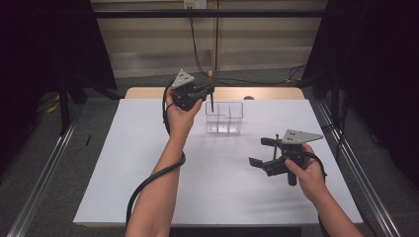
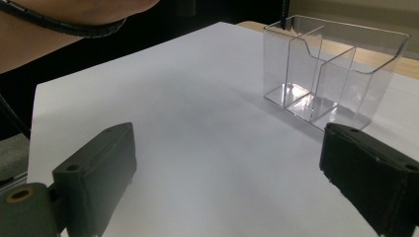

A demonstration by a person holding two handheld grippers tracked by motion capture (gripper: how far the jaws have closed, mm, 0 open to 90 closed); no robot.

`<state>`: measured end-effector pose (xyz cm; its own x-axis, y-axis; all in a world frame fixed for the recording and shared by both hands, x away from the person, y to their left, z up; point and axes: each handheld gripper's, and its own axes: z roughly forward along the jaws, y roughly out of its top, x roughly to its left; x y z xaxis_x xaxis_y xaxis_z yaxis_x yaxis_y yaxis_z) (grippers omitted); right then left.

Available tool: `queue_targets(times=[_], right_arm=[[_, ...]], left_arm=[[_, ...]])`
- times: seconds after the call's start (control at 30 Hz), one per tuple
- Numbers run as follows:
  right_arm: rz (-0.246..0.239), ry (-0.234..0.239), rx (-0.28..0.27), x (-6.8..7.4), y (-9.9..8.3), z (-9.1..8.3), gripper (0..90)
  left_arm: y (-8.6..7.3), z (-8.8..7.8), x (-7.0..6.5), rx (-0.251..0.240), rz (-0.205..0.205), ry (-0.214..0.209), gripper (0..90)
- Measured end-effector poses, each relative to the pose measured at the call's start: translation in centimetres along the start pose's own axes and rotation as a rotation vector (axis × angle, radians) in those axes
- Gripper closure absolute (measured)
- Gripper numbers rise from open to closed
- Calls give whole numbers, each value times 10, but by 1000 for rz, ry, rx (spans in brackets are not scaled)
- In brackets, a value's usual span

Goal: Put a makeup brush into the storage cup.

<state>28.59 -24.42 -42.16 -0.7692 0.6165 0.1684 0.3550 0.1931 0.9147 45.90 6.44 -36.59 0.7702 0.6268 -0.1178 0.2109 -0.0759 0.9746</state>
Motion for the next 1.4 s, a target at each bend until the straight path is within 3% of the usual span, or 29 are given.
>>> queue_targets(times=[0.63,1.4], right_arm=[[31,-51,-1,-12,-22,-33,69],[35,-81,-17,-8,-41,-55,68]], left_arm=[[1,2,0,1,1,3,836],[2,6,1,3,12,9,836]])
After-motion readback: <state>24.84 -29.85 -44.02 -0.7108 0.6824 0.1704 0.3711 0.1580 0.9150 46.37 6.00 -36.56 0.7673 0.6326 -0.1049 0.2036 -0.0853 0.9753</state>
